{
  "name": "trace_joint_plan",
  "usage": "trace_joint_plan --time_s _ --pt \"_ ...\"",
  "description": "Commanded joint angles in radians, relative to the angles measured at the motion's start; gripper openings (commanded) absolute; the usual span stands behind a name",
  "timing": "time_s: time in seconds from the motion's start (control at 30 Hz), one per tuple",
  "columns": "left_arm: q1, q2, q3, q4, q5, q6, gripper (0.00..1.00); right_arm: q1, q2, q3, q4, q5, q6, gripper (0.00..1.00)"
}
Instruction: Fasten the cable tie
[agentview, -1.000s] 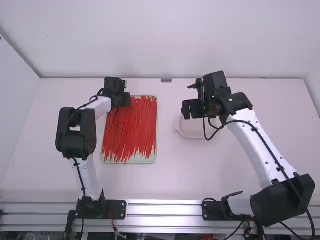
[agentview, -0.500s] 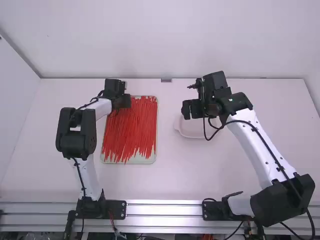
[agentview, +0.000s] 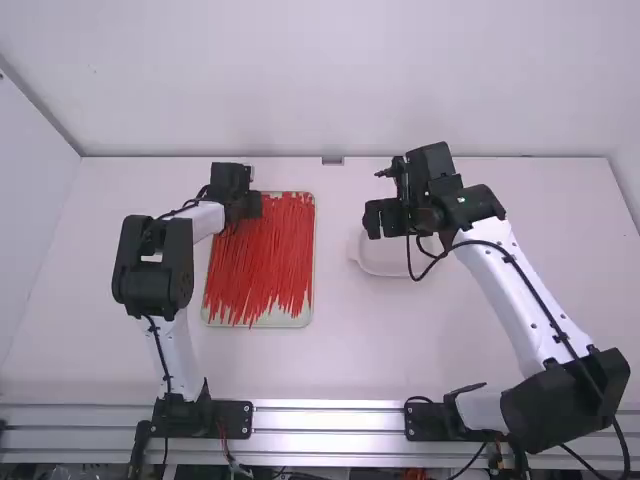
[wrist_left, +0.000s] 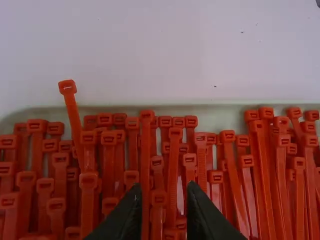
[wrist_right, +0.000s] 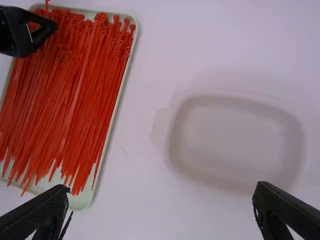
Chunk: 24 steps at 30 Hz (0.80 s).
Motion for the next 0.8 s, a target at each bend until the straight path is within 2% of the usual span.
trace_joint_plan --time_s 0.0,0.3,0.77 --pt "-0.009 0.009 -0.008 -0.001 -0.007 0.005 0.24 0.003 0.010 0.029 -0.002 0.000 0.002 0.98" --pt "-0.003 0.009 -0.008 -0.022 -0.007 -0.003 0.21 0.003 0.010 0.029 -0.003 0.000 0.002 0.98" --pt "-0.003 0.009 -0.008 -0.016 -0.030 -0.003 0.27 0.003 0.010 0.029 0.000 0.000 -0.002 0.98"
